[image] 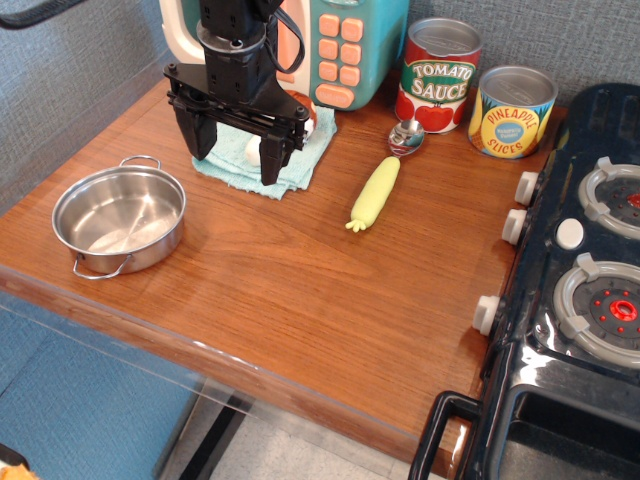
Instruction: Place the mushroom into the pot
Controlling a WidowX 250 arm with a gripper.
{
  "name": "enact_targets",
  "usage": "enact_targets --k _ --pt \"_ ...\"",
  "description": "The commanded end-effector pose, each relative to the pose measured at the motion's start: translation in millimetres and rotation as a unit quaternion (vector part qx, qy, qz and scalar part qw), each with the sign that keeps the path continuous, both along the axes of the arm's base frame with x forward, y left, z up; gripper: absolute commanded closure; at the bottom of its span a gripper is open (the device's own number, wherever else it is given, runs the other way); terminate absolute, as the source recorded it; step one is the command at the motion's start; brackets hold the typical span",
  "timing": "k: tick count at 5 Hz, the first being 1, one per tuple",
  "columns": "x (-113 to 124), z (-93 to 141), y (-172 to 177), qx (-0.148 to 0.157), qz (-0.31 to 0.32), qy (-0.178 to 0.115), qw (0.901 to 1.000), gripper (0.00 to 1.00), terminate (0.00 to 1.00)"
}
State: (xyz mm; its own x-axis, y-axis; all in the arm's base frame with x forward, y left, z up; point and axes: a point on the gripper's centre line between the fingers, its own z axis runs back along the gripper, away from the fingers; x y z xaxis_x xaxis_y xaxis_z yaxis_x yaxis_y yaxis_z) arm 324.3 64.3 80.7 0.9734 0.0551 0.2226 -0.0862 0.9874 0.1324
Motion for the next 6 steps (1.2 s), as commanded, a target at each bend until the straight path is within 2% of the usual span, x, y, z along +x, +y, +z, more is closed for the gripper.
enact_targets --k 1,3,4,5,6 --pt "0.0 0.0 0.0 0.0 0.0 0.0 1.0 0.0 0.0" --pt "63.3 -26.7 15.5 -0.026 0.024 0.013 0.9993 0.0 0.0" --pt "83.8 -30.9 24.3 -0.022 0.029 0.012 0.9993 0.0 0.0" --pt "91.1 -27.3 33.4 -0.013 0.037 -0.001 0.9992 0.0 0.0" --pt "88.3 -29.9 38.4 -0.023 0.04 -0.002 0.999 1.0 0.0"
